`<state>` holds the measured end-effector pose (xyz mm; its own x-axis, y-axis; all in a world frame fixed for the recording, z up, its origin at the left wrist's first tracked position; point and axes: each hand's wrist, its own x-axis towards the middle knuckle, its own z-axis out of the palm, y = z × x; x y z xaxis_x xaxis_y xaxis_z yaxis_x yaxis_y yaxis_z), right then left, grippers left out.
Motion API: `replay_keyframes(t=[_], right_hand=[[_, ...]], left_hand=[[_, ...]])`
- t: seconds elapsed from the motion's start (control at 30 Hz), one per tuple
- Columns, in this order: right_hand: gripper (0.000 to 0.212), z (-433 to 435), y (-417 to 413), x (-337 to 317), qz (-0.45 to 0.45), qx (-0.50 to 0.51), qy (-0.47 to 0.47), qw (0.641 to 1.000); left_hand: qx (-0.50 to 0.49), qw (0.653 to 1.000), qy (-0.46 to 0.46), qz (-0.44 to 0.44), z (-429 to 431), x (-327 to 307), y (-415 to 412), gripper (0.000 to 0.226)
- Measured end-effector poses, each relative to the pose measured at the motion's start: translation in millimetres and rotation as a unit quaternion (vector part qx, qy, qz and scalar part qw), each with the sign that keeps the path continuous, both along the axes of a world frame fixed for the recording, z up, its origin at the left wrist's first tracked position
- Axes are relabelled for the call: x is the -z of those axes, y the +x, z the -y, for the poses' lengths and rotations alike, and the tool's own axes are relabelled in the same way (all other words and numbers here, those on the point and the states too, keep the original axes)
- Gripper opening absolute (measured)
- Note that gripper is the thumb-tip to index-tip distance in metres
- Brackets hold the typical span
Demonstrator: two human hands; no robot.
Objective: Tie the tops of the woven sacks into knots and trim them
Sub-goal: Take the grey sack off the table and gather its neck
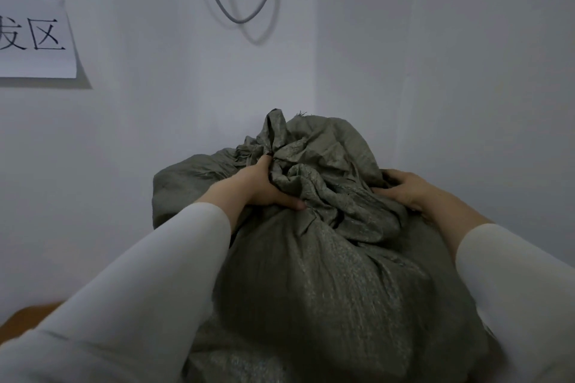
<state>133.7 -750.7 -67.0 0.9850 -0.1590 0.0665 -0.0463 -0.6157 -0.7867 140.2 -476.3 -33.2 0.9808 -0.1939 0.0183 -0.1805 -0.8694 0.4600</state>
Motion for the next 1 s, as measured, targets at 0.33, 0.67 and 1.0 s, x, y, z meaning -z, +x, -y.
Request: replay_keyframes(t=[0.33,0.67,1.0], right_hand=[[0.019,5.9,12.2,2.3,0.072,0.17,-0.064,0.981],[0.043,7.6,20.7,-9.1,0.001,0.182,0.088,0.979],[0.044,1.0,28.7,-13.6,0.08,0.247,0.162,0.952]], left_hand=[[-0.046,0.995,-0.006,0.084,0.1,-7.2,1.2,0.089],[-0.101,0.995,0.006,0.026,0.7,-23.4,-7.3,0.068],[-0.141,0.988,0.03,0.05,-2.1,-26.7,-5.2,0.049]])
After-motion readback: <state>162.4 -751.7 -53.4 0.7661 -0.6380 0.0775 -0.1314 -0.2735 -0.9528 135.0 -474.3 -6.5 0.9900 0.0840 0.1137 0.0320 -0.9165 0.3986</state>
